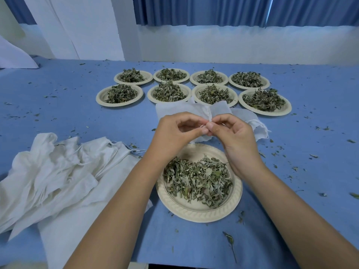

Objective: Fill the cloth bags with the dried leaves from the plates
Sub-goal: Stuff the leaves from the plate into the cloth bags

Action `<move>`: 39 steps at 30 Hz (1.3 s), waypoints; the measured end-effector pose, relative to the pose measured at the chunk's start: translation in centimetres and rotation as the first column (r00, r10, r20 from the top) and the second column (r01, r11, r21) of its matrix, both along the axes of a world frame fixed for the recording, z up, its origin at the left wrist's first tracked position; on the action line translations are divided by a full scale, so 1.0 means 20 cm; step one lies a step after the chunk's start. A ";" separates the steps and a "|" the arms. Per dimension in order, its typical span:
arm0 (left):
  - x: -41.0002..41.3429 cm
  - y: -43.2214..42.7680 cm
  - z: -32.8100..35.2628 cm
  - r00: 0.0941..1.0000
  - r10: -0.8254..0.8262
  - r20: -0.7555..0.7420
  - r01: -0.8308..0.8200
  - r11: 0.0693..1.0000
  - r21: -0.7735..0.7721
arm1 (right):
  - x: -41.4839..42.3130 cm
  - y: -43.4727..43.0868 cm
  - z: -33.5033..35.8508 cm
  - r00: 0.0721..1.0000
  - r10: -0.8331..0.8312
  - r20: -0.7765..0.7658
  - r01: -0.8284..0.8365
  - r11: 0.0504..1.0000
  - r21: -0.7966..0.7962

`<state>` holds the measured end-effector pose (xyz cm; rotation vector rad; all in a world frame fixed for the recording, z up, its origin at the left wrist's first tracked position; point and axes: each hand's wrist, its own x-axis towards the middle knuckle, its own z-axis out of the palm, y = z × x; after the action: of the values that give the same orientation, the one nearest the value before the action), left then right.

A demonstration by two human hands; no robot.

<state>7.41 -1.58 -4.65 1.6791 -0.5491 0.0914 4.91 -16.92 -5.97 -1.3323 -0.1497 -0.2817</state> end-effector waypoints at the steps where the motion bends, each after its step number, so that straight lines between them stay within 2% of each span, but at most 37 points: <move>1: 0.00 0.00 0.00 1.000 -0.006 -0.005 0.006 1.000 -0.005 | 0.00 0.00 0.00 1.000 -0.005 -0.002 0.005 1.000 -0.005; 4: -0.01 0.01 0.01 1.000 0.015 0.000 -0.015 1.000 -0.009 | 0.00 0.00 0.00 1.000 -0.007 -0.004 0.007 0.999 -0.054; 6: -0.01 0.01 0.01 0.992 0.118 0.043 -0.118 0.993 0.006 | 0.00 -0.01 0.02 1.000 0.006 -0.017 -0.008 0.994 -0.111; 8: 0.00 0.02 0.01 0.963 0.257 0.086 -0.256 0.966 -0.028 | -0.01 -0.04 0.06 0.999 0.036 -0.020 -0.040 0.964 -0.262; 10: 0.01 0.05 0.02 0.914 0.382 0.137 -0.371 0.923 -0.103 | -0.03 -0.12 0.11 0.989 0.142 -0.039 -0.144 0.876 -0.460; 11: 0.01 0.07 0.02 0.872 0.442 0.211 -0.425 0.897 -0.123 | -0.05 -0.17 0.14 0.972 0.219 -0.083 -0.229 0.821 -0.522; 14: 0.02 0.10 0.03 0.682 0.528 0.506 -0.561 0.821 -0.101 | -0.11 -0.20 0.18 0.842 0.449 -0.297 -0.533 0.615 -0.581; 16: 0.03 0.10 0.02 0.631 0.496 0.596 -0.581 0.812 -0.060 | -0.12 -0.16 0.16 0.804 0.487 -0.341 -0.580 0.519 -0.628; 18: 0.04 0.09 0.01 0.671 0.439 0.597 -0.564 0.825 0.028 | -0.12 -0.12 0.14 0.838 0.443 -0.318 -0.530 0.525 -0.666; 22: 0.06 0.09 -0.02 0.831 0.335 0.445 -0.473 0.846 0.246 | -0.12 -0.10 0.14 0.891 0.400 -0.216 -0.415 0.522 -0.745; 25: 0.07 0.08 -0.03 0.895 0.261 0.361 -0.395 0.838 0.375 | -0.13 -0.06 0.12 0.881 0.425 -0.206 -0.380 0.378 -0.844; 27: 0.06 0.07 -0.03 0.914 0.251 0.318 -0.367 0.846 0.387 | -0.13 -0.03 0.10 0.891 0.413 -0.190 -0.321 0.275 -0.906; 29: 0.06 0.07 -0.04 0.923 0.281 0.262 -0.362 0.866 0.345 | -0.13 -0.02 0.10 0.903 0.400 -0.154 -0.284 0.290 -0.914; 34: 0.06 0.08 -0.02 0.916 0.364 0.170 -0.394 0.895 0.209 | -0.14 -0.06 0.15 0.914 0.404 -0.043 -0.266 0.516 -0.814; 39: 0.04 0.09 -0.02 0.928 0.354 0.117 -0.370 0.914 0.167 | -0.13 -0.07 0.14 0.930 0.368 0.010 -0.246 0.642 -0.726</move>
<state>8.29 0.15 -5.01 1.9543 -0.3072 0.3930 2.37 -18.35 -3.11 -2.0357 -0.6790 -0.0175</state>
